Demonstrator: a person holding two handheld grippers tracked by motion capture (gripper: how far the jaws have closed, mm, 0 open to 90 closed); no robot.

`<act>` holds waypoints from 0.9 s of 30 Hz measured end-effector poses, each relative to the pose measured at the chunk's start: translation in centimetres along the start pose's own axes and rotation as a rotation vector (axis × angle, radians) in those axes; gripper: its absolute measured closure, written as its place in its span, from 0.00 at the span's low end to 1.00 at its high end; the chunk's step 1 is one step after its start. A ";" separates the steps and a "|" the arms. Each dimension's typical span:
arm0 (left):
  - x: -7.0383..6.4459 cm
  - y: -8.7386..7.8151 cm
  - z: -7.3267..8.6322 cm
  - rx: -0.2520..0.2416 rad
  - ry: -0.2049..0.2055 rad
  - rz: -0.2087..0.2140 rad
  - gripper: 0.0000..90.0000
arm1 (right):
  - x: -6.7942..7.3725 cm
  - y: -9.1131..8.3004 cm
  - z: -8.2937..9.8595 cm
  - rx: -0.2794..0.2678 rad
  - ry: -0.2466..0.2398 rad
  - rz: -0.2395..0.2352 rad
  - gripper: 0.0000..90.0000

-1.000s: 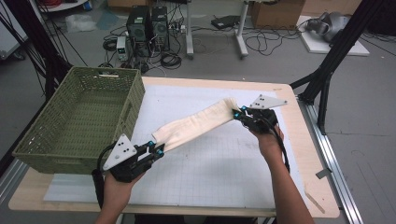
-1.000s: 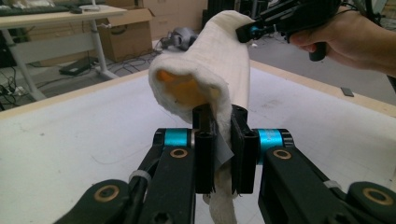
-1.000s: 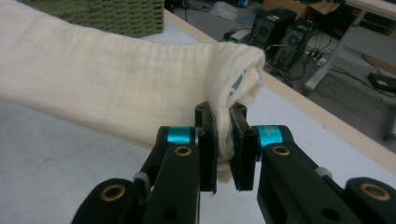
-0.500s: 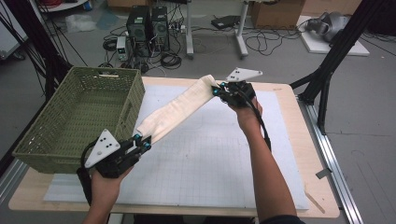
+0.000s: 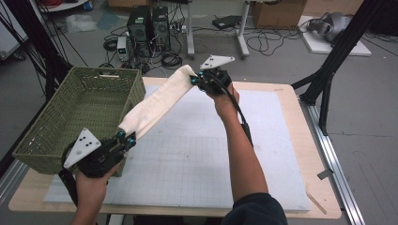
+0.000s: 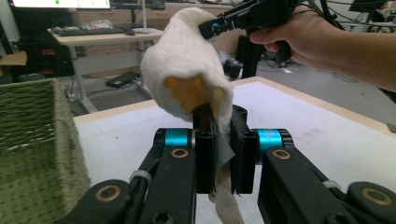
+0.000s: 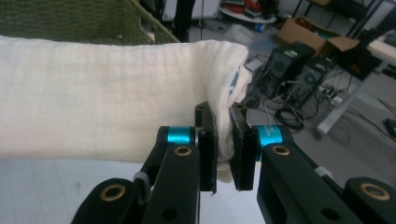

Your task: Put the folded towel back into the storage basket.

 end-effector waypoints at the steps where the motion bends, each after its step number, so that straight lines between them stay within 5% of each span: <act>1: 0.2 -0.2 0.0 -0.001 -0.007 -0.003 0.92 | 0.2 0.3 -0.4 -0.002 -0.006 -0.004 0.93; 13: 2.3 -2.7 -0.4 -0.010 0.021 -0.091 0.92 | 2.5 4.3 -5.3 -0.028 -0.041 -0.049 0.93; 27: 6.5 -6.4 0.3 -0.021 -0.017 -0.207 0.92 | 7.0 10.1 -9.1 -0.032 -0.072 -0.084 0.93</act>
Point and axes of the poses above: each handheld gripper's, and its own axes: y roughly forward along the jaws, z roughly out of its underside, x roughly to its left, the point moved 9 cm from there along y, roughly forward along the jaws, and after that the axes turned 6 degrees about z, right-handed, at the moved point
